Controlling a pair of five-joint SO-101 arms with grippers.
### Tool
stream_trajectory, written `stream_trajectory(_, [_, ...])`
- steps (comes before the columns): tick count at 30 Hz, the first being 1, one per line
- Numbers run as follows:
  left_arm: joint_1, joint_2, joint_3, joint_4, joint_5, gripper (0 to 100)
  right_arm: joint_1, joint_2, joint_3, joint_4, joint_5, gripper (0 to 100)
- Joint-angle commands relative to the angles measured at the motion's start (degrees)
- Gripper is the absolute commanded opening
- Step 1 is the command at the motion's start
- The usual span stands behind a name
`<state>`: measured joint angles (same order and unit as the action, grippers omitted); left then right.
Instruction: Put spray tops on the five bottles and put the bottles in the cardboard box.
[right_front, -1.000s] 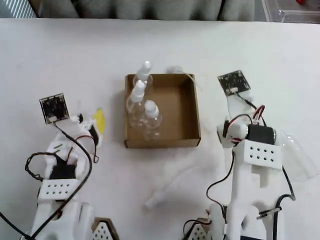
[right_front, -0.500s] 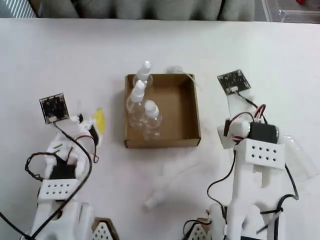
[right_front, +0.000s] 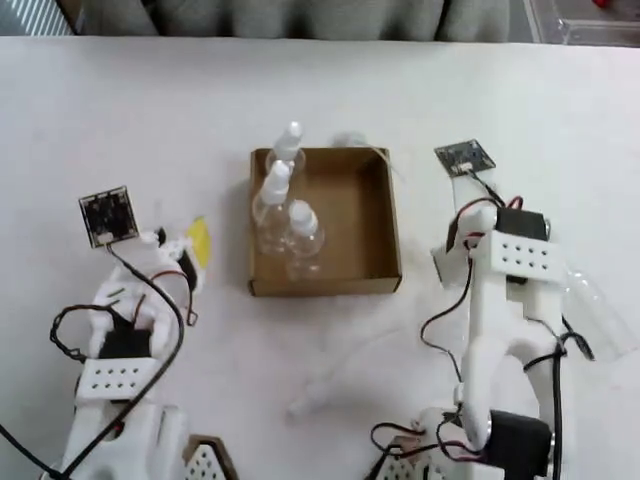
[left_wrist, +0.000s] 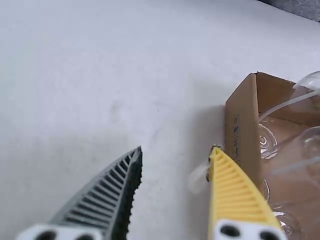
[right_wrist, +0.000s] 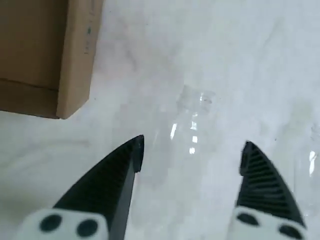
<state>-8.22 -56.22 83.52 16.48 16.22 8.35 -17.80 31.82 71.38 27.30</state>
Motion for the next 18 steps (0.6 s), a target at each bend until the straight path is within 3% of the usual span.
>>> stream_trajectory(1, [-0.5,-1.8,0.0,-0.9,0.4,21,0.4,0.1,-3.1,-1.5,0.8,36.1])
stream_trajectory(9, [-0.5,-1.8,0.0,-1.0,0.4,21,0.2,-1.5,-10.4,3.5,0.7,35.5])
stream_trajectory(15, [-0.5,-1.7,0.0,-1.0,0.4,21,-4.9,-1.0,-25.9,16.6,0.6,14.1])
stream_trajectory(18, [-0.5,-1.7,0.0,-1.0,0.4,21,-8.7,-0.9,-33.0,21.2,0.4,12.2])
